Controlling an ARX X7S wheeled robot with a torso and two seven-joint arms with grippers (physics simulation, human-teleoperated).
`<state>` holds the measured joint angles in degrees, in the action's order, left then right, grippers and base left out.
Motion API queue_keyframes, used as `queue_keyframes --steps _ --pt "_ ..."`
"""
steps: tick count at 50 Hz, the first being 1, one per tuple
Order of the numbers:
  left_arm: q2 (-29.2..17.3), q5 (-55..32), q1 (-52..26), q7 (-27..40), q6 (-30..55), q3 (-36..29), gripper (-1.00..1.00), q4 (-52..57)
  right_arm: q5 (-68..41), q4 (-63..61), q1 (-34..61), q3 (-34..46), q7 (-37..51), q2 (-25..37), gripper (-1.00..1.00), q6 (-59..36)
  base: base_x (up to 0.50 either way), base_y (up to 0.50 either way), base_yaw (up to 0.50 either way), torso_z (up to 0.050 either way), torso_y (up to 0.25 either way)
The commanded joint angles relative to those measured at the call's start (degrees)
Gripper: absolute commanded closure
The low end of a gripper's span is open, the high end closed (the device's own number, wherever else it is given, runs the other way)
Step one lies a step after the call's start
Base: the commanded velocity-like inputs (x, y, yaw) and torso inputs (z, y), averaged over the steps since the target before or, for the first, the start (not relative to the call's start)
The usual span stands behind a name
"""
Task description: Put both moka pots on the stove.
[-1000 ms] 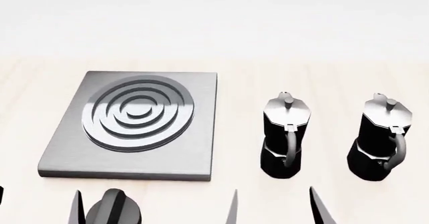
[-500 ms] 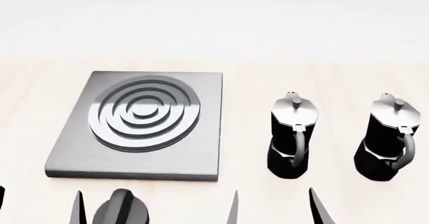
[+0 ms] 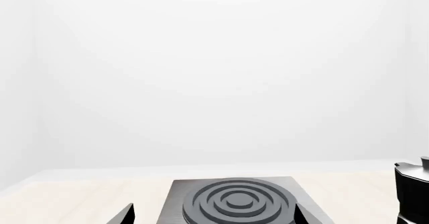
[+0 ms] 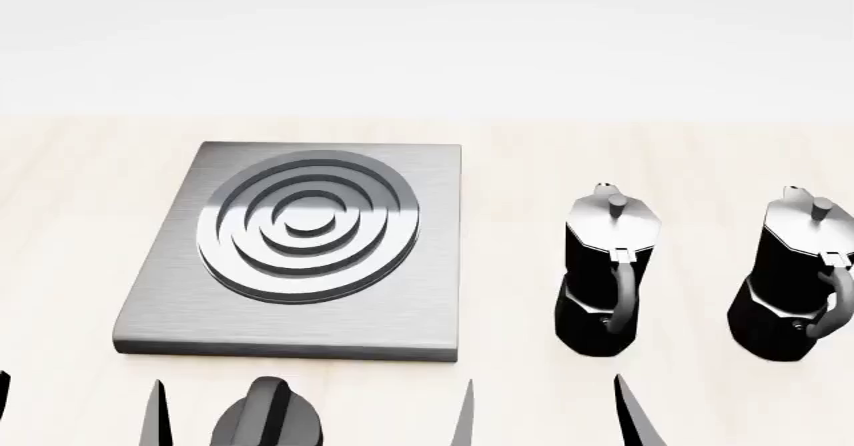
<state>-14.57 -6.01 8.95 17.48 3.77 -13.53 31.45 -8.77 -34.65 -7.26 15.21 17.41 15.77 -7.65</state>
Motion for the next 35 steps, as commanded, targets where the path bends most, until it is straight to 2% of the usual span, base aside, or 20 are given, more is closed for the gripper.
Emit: queue_keyframes --steps 1,35 --pt "-0.42 -0.19 -0.26 0.58 -0.1 -0.47 -1.0 -0.29 -0.32 0.39 0.2 0.22 0.4 0.41 -1.0 0.26 0.0 0.07 0.0 0.0 0.0" --pt "-1.64 -0.92 -0.53 1.99 -0.18 -1.42 -1.0 -0.15 -0.98 0.82 0.61 1.11 1.42 1.36 -1.0 0.65 0.0 0.07 0.0 0.0 0.0"
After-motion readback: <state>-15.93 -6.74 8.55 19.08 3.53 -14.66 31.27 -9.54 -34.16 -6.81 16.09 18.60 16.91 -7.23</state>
